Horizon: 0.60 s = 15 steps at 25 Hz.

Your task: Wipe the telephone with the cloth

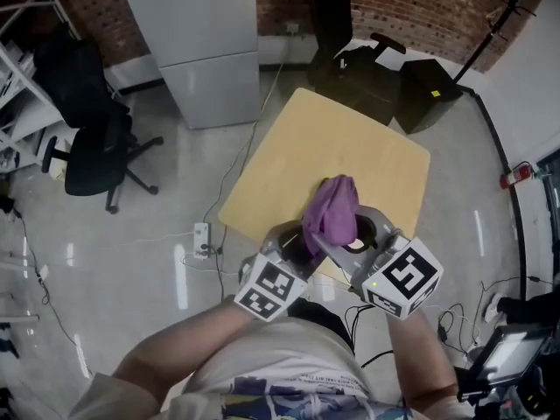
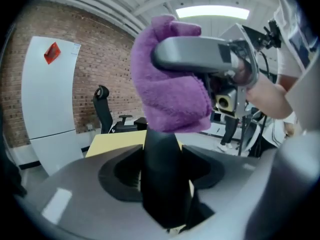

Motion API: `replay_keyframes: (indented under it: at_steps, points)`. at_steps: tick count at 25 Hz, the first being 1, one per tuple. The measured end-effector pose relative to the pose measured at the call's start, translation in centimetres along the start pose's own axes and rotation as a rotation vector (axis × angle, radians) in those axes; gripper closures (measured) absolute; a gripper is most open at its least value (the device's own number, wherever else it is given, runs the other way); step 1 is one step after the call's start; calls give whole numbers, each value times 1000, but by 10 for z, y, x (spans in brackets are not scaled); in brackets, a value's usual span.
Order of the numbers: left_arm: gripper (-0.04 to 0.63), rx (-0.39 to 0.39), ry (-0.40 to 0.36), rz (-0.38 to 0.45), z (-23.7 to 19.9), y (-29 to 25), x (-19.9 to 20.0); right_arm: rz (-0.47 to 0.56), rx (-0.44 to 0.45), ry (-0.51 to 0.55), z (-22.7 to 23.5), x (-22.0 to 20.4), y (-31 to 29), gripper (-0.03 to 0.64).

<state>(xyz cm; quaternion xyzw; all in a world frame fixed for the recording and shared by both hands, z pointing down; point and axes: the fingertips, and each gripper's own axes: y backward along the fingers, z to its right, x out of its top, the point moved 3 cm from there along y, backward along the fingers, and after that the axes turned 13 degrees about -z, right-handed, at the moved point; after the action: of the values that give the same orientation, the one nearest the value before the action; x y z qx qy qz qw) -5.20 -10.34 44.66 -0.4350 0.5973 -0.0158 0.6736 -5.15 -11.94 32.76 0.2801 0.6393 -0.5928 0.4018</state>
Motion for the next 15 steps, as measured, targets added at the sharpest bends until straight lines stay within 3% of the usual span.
replay_keyframes:
  at_steps: [7, 15]
  points:
    - [342, -66, 0, 5, 8, 33, -17, -64, 86, 68, -60, 8, -41, 500]
    - [342, -122, -34, 41, 13, 64, -23, -107, -23, 59, -56, 1, -43, 500]
